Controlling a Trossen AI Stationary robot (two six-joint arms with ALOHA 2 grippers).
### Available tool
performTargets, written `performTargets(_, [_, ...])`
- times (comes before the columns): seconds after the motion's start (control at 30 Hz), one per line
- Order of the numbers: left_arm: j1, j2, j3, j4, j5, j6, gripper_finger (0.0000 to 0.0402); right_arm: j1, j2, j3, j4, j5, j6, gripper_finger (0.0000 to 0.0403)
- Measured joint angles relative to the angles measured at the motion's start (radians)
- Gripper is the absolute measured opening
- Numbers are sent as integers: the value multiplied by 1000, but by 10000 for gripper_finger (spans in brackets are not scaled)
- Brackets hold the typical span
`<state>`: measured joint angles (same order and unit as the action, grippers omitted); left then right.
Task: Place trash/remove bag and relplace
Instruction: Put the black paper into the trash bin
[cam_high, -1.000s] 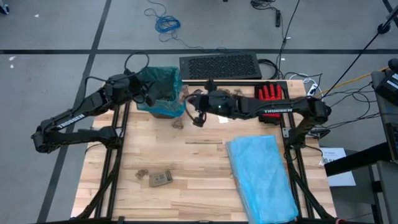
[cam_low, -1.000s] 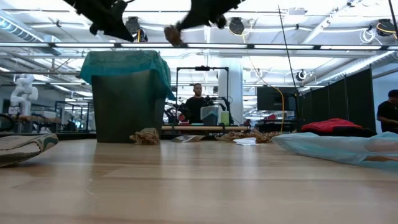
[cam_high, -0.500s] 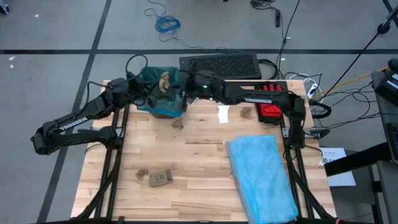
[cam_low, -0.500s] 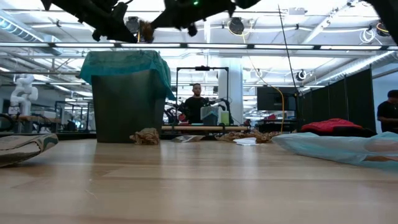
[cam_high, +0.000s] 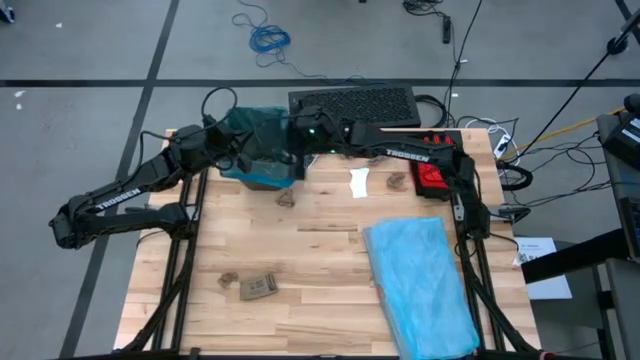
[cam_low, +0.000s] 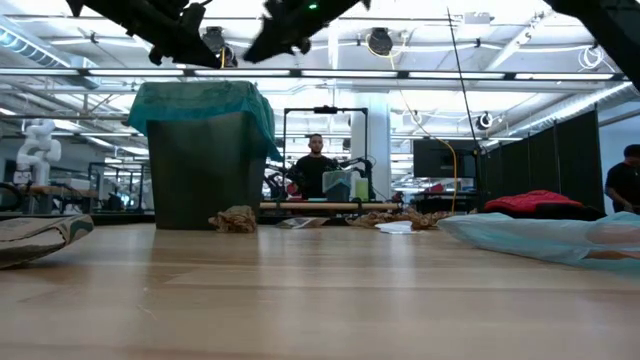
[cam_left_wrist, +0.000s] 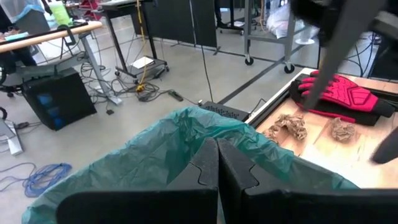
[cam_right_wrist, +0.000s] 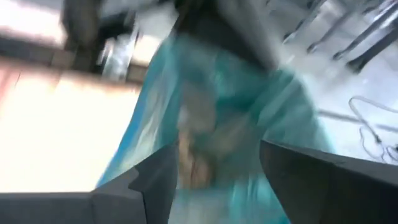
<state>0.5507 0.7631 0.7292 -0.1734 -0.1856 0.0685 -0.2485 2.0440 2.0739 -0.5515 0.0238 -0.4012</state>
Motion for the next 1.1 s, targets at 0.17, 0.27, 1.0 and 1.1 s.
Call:
performTargets(0.17, [0, -9, 0, -2, -1, 16, 0, -24, -30, -11, -301, -21, -50, 214])
performTargets(0.27, [0, -9, 0, -1, -1, 17, 0, -69, -30, -100, -348, -126, -37, 203])
performTargets(1.0, [0, -9, 0, -29, -2, 16, 0, -313, 11, -643, 352, -82, -430, 194])
performTargets(1.1, [0, -9, 0, -28, -2, 15, 0, -312, 37, -643, 364, -83, -435, 194])
